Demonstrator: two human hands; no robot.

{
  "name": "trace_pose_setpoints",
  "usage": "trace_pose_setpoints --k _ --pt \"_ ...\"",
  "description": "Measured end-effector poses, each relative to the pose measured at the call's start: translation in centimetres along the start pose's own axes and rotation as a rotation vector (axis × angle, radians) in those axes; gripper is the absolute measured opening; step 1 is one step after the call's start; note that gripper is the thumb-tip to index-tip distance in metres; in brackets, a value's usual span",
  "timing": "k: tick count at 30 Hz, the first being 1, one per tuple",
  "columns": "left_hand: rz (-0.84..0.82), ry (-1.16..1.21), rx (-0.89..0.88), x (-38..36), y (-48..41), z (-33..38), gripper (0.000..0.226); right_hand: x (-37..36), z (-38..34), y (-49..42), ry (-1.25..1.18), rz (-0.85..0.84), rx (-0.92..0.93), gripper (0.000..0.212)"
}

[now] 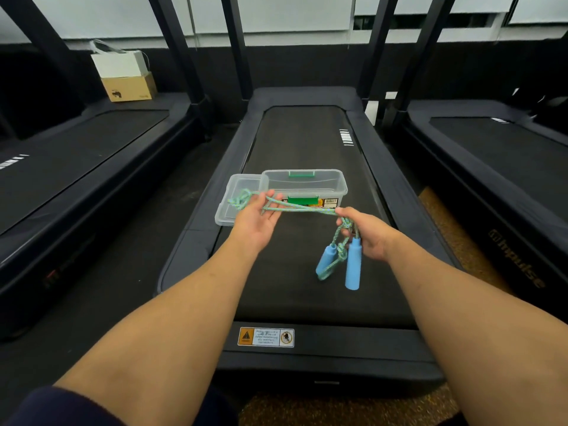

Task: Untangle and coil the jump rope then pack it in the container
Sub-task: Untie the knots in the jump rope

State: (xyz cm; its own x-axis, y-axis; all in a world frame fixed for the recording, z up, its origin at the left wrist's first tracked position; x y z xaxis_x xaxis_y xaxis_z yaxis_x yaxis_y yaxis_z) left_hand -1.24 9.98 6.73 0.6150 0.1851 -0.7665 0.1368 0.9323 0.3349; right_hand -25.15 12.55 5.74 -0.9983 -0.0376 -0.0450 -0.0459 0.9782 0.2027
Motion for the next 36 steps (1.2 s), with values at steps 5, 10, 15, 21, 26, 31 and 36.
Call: trace_pose_setpoints --k 5,10,15,21,26,31,36 --pt "-0.022 -0.051 0.015 -0.3 0.1 -0.1 0.024 0.9 0.8 -0.2 0.123 0.168 0.026 0.019" --pt "-0.117 -0.18 0.002 -1.7 0.5 -0.6 0.022 1.1 1.5 -0.5 0.108 0.205 0.099 0.008" --pt "-0.173 -0.175 -0.037 -2.6 0.7 -0.1 0.018 0.8 0.6 -0.3 0.046 0.15 0.121 0.017" --pt "-0.154 -0.431 0.025 -2.1 0.5 -0.6 0.032 -0.4 -0.1 0.1 -0.059 -0.064 0.006 0.026" --pt "-0.176 -0.863 0.111 -1.8 0.8 -3.3 0.036 -1.8 -0.8 0.4 -0.172 -0.25 0.039 0.028" --pt "-0.226 -1.035 0.19 -1.6 1.1 -5.1 0.038 -2.4 -1.0 0.4 -0.297 -0.29 0.042 0.038" --pt "-0.262 -1.011 0.207 -2.1 1.4 -4.9 0.022 -3.0 -1.4 0.9 -0.27 -0.359 0.046 0.031"
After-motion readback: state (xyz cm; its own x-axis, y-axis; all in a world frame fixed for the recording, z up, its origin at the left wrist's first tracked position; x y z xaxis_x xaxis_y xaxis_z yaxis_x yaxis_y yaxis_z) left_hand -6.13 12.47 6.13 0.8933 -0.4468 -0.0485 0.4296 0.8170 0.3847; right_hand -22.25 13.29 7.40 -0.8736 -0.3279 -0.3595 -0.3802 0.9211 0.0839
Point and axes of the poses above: each hand's wrist, its own y-axis away from the middle knuckle, its own x-axis out of the back of the hand, z = x × y, the point moved 2 cm from there along -y, towards the middle knuckle, and after that the axes turned 10 degrees about x, right-handed, at the moved point
